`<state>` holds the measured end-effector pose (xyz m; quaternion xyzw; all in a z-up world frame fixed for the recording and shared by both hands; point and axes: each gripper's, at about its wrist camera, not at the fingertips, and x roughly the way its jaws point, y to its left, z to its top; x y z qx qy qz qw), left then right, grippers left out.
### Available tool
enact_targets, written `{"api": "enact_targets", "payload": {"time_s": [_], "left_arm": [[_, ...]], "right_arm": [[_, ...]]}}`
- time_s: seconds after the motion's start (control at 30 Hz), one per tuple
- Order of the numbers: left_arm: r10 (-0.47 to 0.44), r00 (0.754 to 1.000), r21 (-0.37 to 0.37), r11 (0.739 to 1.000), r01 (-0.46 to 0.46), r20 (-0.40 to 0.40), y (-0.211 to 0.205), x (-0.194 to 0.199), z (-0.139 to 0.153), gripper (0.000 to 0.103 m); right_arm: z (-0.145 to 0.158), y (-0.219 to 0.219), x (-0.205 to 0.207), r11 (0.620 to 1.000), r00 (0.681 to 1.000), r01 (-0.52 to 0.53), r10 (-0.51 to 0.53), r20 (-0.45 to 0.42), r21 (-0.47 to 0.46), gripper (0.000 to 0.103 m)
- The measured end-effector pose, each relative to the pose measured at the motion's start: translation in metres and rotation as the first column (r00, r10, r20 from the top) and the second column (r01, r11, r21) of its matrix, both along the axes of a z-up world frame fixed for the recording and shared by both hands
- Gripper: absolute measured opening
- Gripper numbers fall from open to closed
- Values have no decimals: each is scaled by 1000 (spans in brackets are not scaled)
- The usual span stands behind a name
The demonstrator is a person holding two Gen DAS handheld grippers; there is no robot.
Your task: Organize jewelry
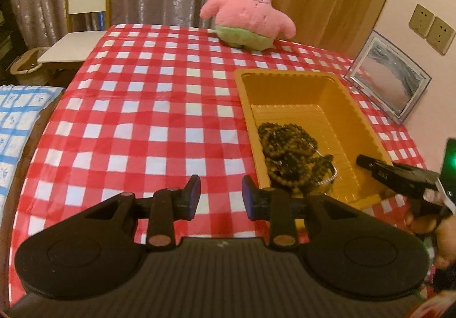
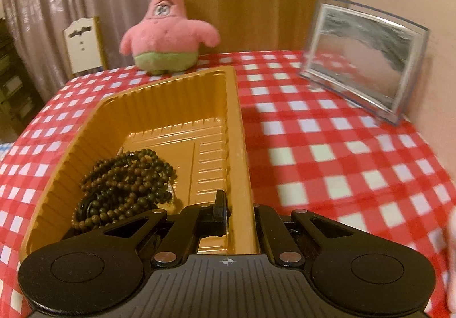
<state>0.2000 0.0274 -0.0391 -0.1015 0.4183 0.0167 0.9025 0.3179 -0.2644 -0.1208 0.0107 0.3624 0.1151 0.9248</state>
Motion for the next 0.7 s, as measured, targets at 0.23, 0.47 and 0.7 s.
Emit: {"api": "enact_targets", "payload": {"time_s": [0.23,0.47,0.7], "left_arm": [[56,998,34,998,-56,-6,-5,-26,5,37],[77,997,80,994,-77,12,-21,-53,16,47],[67,997,66,995,-69,27,-35,-74,28,50]], "right_arm": [[-6,-2,14,999,998,-36,36,-60,-12,38],[8,-22,-2,1000,1000,7,-8,16,18,84],[43,-33,-48,997,1000,-1,3,-17,79,84]]}}
